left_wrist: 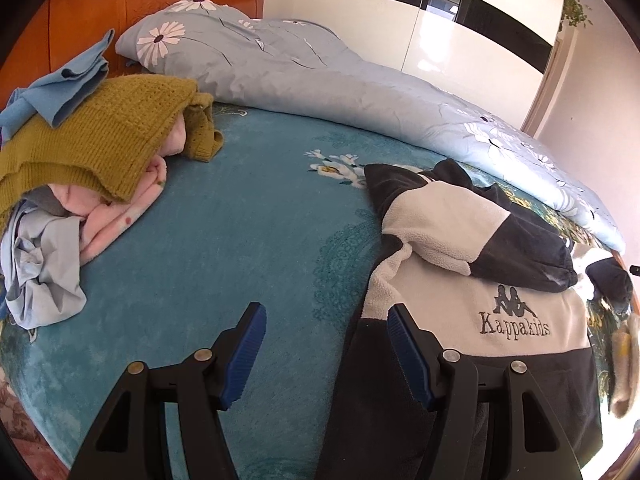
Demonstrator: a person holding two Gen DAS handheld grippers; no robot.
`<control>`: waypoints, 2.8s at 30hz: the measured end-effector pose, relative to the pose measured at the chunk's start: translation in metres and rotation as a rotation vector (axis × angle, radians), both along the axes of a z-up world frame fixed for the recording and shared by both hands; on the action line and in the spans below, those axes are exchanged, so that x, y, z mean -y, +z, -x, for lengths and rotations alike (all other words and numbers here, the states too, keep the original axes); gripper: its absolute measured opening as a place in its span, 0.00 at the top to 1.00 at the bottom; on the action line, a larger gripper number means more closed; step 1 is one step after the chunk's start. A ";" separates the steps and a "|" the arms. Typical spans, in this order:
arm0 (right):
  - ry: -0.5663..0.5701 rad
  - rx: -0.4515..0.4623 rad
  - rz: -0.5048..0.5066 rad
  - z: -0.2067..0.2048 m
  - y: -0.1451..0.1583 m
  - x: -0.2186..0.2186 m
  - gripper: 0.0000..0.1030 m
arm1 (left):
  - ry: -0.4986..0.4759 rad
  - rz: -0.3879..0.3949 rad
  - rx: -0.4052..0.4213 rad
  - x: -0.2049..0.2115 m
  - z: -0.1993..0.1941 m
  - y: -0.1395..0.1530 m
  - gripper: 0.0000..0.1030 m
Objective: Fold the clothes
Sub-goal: 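Lift the grasped sleeve with the right gripper and fold it across the chest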
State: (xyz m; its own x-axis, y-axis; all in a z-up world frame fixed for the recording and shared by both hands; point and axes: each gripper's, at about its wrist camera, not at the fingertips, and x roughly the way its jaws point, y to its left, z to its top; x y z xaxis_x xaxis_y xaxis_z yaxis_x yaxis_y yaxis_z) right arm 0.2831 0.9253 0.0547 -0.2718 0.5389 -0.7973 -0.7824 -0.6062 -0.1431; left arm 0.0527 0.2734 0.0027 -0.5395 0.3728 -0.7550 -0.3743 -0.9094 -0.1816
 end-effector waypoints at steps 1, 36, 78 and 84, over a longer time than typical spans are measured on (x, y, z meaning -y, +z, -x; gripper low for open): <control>-0.051 -0.028 -0.011 -0.002 -0.001 -0.011 0.94 | 0.004 0.005 0.005 0.001 0.000 -0.002 0.35; -0.094 -0.227 0.112 -0.046 0.029 -0.039 0.81 | 0.022 0.019 0.015 0.012 -0.005 0.003 0.35; -0.097 -0.521 0.086 -0.056 0.077 0.031 0.86 | -0.026 -0.098 0.063 0.012 -0.002 0.001 0.35; 0.146 -0.472 -0.055 0.058 0.149 0.131 0.86 | -0.069 -0.105 0.041 0.016 -0.004 0.018 0.35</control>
